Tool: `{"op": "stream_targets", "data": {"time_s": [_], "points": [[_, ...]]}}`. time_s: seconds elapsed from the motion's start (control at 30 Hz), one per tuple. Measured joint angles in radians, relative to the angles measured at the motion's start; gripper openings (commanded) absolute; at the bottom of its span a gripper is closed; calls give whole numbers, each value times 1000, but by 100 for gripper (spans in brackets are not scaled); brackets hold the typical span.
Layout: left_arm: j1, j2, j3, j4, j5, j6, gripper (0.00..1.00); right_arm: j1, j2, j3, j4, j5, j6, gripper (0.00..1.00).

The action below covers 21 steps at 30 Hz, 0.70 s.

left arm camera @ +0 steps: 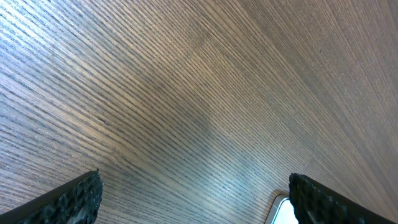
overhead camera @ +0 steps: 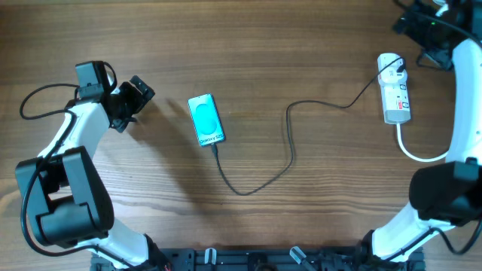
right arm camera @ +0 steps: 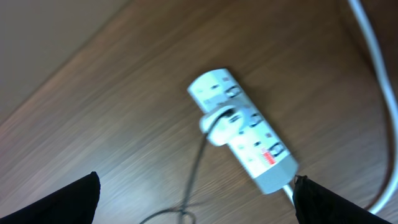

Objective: Plug charger to phone and switch on socket
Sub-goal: 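Move the right gripper to the power strip's switch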

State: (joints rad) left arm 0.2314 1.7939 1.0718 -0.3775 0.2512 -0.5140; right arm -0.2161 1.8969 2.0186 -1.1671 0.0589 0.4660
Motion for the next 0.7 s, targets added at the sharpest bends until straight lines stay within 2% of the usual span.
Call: {"op": "stream_targets", "data": {"time_s": [0.33, 0.7], "points": [[0, 0, 0, 0, 0, 0, 100, -212, 90, -37, -96, 13, 45, 100], [0, 0, 0, 0, 0, 0, 100, -230, 97, -298, 94, 13, 99, 100]]}}
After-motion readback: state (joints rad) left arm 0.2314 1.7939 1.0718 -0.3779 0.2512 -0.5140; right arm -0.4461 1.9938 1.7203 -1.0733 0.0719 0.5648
